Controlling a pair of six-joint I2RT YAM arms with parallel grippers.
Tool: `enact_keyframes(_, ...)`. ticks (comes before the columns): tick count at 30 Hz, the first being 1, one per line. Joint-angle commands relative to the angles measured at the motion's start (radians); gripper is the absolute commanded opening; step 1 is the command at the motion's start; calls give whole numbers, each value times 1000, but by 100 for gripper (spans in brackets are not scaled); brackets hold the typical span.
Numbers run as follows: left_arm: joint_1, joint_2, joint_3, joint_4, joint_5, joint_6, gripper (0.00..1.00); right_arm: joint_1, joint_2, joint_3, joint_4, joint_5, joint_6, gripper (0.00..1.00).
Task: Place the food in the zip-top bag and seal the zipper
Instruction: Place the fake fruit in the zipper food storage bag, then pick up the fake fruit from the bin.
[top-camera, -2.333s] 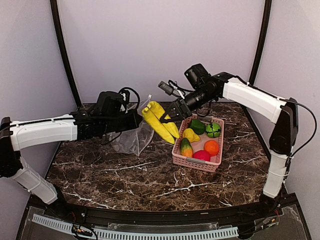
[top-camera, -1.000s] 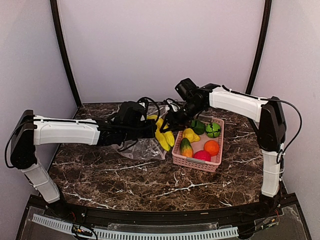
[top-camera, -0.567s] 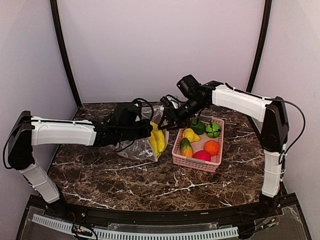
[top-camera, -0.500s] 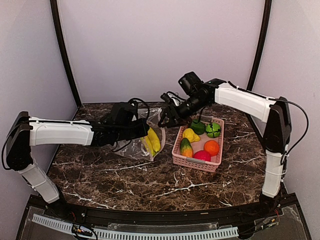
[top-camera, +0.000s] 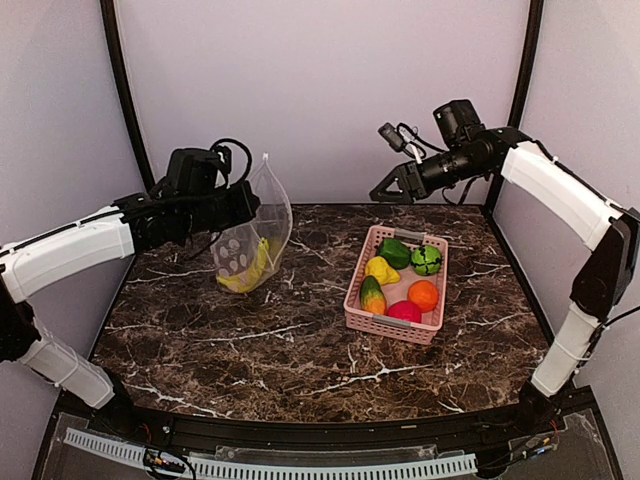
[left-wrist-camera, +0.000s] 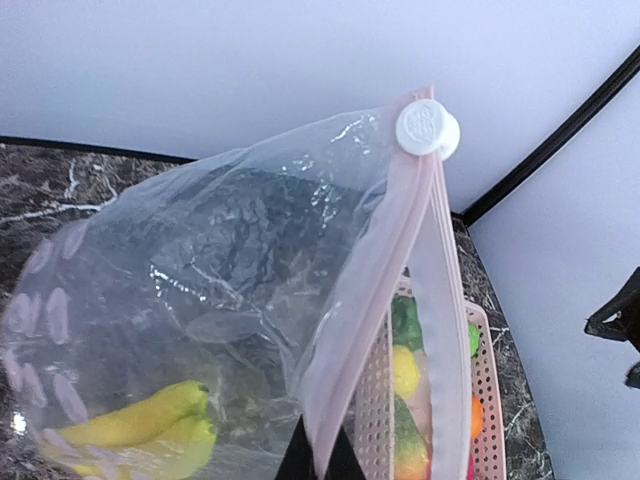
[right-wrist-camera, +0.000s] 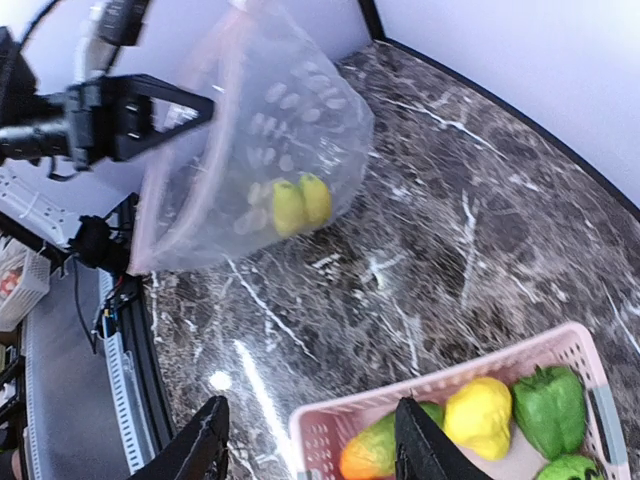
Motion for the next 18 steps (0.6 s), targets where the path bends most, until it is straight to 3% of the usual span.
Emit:
enact_keyframes(1,18,-41,7,-158,18,84,1,-53,-1,-95,-38,149,-226,52)
enact_keyframes(7,22,-82,-41,-123,76,92,1,-55,11,-194,-11,291,-345,49)
enact_keyframes(18,23,-107,-75,-102,97,94,1,-53,137,-297,13,137,-154,42)
